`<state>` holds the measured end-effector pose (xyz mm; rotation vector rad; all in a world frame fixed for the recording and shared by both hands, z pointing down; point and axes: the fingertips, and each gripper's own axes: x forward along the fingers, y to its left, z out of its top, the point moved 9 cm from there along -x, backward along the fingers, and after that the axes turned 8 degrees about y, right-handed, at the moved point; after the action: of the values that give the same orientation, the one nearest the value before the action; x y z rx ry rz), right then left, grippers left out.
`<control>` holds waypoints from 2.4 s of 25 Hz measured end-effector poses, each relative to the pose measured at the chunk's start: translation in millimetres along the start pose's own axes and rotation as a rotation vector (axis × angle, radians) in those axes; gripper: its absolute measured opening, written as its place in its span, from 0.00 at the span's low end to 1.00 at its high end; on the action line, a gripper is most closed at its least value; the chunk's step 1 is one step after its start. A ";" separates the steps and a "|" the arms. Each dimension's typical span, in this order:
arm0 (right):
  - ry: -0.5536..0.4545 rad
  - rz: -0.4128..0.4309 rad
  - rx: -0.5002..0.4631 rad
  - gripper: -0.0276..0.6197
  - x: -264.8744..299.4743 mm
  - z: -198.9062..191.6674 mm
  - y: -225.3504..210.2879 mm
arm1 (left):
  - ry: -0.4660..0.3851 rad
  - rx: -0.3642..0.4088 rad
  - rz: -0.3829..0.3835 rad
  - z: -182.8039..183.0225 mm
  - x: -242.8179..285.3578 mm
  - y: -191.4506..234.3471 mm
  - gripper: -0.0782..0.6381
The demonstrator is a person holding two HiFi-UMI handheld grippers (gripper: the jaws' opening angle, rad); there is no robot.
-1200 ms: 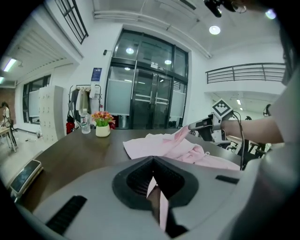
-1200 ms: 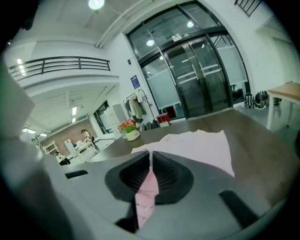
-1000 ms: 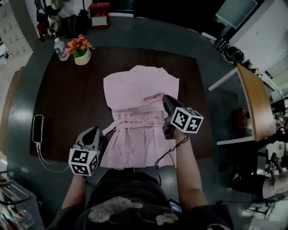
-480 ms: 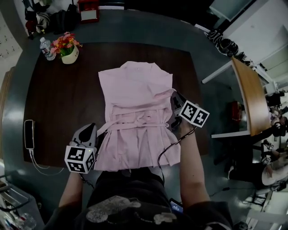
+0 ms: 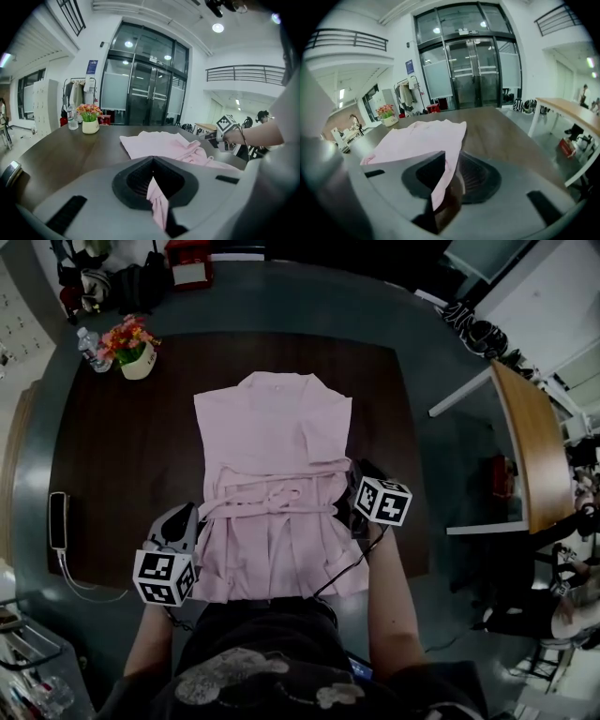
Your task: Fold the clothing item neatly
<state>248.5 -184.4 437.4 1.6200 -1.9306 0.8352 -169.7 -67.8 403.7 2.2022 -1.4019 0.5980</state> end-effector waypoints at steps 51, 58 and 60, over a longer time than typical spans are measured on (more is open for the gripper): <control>0.116 -0.264 -0.250 0.06 63.8 14.5 -38.1 | 0.102 -0.083 0.187 -69.1 -29.7 -52.5 0.12; -0.197 0.047 0.022 0.06 -51.4 -32.2 -58.1 | 0.091 -0.116 0.115 -109.1 -50.6 -42.3 0.12; -0.277 0.091 0.084 0.06 -88.7 -58.5 -54.8 | 0.057 -0.103 0.092 -119.0 -63.0 -39.4 0.12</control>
<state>317.3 -87.6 423.9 1.7883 -2.1989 0.7695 -171.6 62.1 456.5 2.0343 -1.4770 0.6018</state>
